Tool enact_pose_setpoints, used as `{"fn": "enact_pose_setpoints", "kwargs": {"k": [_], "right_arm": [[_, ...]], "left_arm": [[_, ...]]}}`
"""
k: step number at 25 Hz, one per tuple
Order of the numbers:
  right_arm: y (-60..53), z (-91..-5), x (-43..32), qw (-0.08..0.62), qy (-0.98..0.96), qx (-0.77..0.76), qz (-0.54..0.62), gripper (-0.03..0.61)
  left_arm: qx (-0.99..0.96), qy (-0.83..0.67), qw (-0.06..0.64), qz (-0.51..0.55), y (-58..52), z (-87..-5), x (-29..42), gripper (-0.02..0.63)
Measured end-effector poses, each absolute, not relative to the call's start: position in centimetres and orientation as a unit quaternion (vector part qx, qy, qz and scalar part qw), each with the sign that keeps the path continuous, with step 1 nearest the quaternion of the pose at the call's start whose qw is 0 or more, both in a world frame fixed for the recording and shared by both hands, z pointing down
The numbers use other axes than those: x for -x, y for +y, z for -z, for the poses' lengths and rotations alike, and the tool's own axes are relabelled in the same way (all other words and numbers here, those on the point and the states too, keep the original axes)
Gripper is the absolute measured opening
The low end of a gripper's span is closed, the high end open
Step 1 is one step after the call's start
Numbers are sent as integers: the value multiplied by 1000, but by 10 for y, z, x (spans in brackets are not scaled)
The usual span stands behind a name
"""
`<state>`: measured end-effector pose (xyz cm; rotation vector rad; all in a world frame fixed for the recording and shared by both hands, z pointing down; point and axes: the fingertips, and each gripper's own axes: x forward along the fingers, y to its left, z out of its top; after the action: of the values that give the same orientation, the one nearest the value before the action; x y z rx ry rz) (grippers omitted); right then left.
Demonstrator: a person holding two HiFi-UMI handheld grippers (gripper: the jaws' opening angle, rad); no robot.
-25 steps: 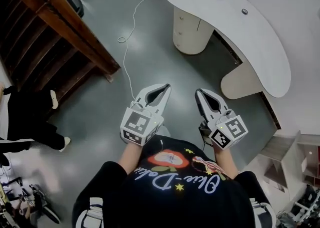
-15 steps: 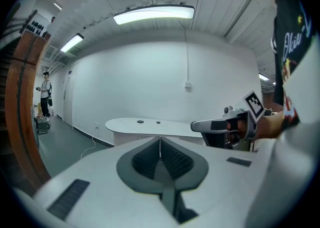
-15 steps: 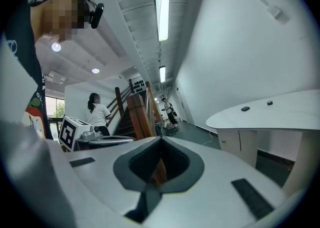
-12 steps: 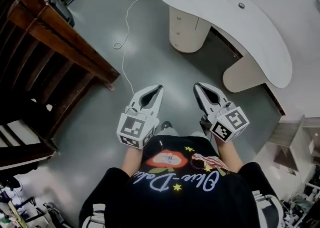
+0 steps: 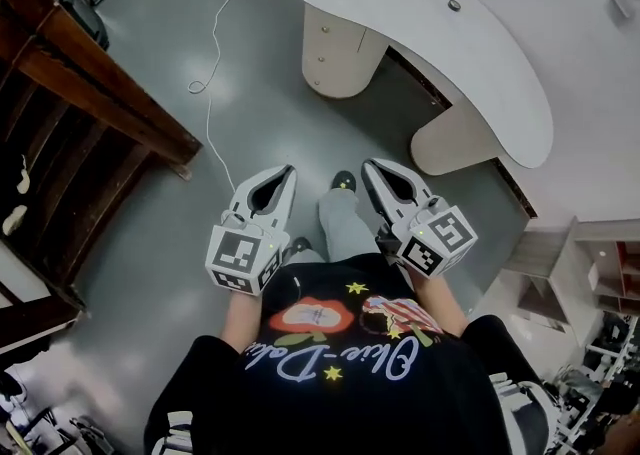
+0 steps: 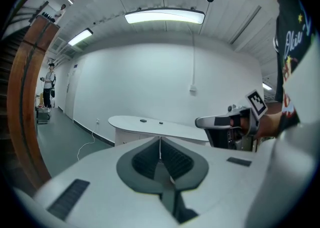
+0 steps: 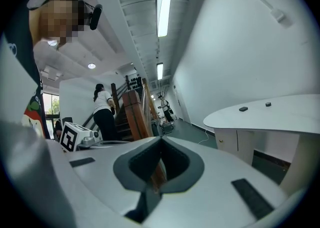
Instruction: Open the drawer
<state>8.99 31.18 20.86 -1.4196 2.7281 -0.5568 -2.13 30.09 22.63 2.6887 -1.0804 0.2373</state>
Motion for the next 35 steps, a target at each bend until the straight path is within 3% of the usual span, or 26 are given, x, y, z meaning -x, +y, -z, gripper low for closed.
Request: {"fn": "enact_pose_setpoints", "kwargs": {"k": [11,35], "right_arm": [[226,-211,-94,29,889,421,179,-2],[30,-248,-178,22,868,448,212,-2]], "left_arm": [[-894,-425,107,-95,229,-225,34,6],[-904,-392,121,-120,35,-246,-54,6]]}}
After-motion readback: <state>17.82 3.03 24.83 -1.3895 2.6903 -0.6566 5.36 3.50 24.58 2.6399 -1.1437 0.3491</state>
